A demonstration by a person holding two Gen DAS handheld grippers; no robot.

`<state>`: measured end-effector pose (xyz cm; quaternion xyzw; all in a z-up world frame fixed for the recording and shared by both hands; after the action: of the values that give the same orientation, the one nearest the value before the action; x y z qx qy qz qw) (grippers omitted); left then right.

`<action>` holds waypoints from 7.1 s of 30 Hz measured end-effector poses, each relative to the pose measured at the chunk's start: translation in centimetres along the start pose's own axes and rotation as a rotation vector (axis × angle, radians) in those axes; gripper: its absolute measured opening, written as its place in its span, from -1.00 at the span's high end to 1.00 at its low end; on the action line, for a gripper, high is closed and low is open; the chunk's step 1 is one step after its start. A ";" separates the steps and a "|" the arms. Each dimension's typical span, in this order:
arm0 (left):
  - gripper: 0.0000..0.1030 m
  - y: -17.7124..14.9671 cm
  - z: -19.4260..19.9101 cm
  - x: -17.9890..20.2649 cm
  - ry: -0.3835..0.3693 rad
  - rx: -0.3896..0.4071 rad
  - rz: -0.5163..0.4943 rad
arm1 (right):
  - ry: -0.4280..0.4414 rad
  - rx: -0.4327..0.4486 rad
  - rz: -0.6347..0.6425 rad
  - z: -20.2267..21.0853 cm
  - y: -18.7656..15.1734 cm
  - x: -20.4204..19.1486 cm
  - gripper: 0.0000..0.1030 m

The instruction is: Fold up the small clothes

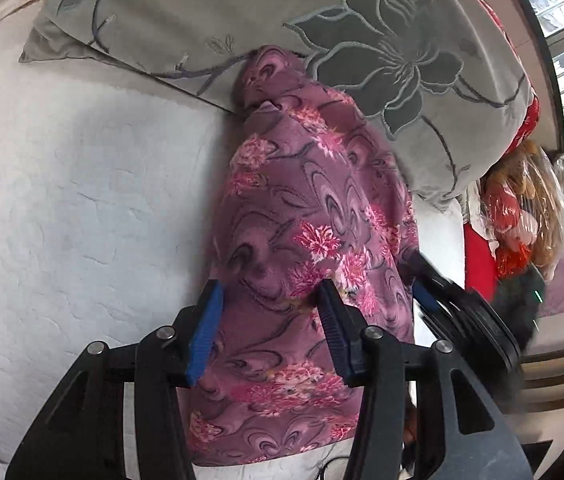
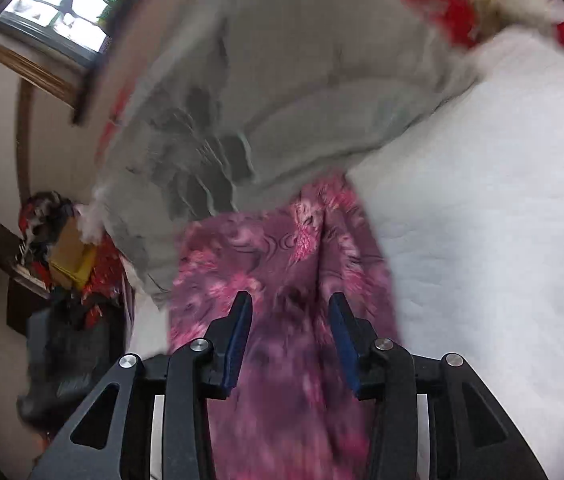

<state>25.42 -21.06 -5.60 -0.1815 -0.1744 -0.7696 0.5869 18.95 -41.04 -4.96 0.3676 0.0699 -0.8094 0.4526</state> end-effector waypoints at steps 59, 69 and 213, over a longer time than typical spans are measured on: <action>-0.15 2.0 -3.7 1.1 0.304 0.019 -0.093 | -0.191 -0.008 0.199 0.6 -2.9 -0.1 0.67; -0.15 5.0 -0.6 1.8 0.087 0.091 -0.045 | -0.216 0.068 0.099 0.8 3.8 1.2 0.14; 0.22 -1.4 1.3 -7.0 0.164 0.093 -0.048 | -0.352 -0.035 0.404 -6.4 -11.7 -9.3 0.54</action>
<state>25.87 -14.15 -7.94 -0.0862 -0.1658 -0.7867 0.5884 16.18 -25.03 -6.01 0.2197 -0.0707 -0.7526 0.6167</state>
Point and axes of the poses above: each gripper's, at about its wrist camera, not at the fingertips, and z roughly against the way its jaws point, x to its right, y to its top, the point moved 10 cm from there along -z, roughly the way its jaws point, and after that the axes turned 14 degrees about -x, right-handed, at the moved point
